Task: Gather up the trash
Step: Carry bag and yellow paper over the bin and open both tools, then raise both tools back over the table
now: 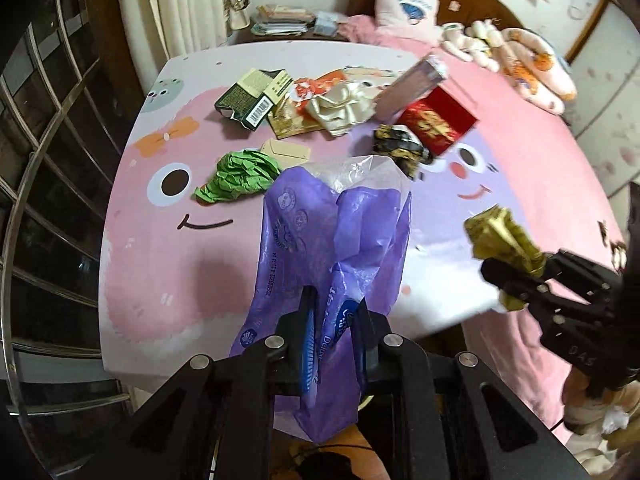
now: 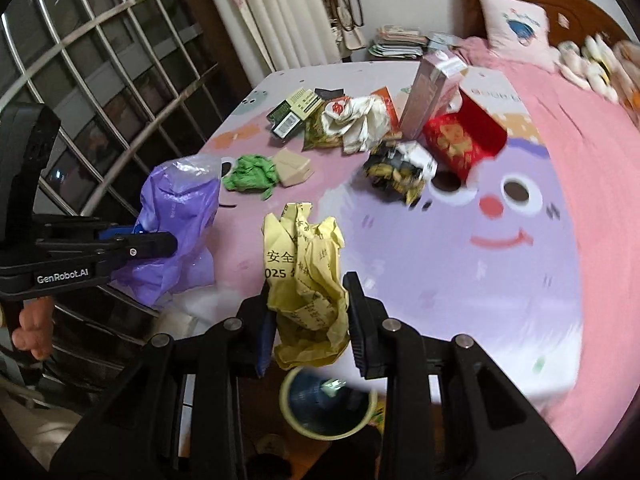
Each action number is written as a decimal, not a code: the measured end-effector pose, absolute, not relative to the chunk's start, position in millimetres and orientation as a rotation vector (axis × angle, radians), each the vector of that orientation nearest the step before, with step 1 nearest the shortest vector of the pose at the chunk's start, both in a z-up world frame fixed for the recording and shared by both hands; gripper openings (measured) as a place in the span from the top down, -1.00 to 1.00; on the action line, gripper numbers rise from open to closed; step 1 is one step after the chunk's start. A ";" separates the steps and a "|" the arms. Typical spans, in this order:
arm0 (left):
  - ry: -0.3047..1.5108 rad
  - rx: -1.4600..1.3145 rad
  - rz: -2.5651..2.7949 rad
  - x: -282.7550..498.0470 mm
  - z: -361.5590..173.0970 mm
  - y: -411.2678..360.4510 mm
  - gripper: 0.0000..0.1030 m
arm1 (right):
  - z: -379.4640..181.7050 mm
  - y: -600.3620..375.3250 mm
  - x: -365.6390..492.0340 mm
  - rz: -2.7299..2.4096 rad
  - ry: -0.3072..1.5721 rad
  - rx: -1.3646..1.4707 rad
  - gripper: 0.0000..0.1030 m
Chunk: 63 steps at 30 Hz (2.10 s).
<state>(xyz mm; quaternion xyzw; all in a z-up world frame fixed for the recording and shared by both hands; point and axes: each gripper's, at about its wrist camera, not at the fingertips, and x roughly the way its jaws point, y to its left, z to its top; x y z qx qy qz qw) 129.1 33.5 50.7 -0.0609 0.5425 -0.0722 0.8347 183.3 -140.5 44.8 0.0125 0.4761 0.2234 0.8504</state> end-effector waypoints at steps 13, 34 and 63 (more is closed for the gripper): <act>1.141 -0.076 -0.308 12.4 28.3 44.8 0.71 | -1.4 -115.3 54.8 0.324 1.073 0.151 0.47; 1.393 -0.036 -0.331 -29.5 -221.1 -12.7 0.71 | -278.0 -165.4 5.5 0.077 1.393 0.375 0.43; 1.365 -0.004 -0.179 6.2 -341.7 -27.5 -0.57 | -387.4 -188.4 47.3 0.058 1.449 0.394 -0.30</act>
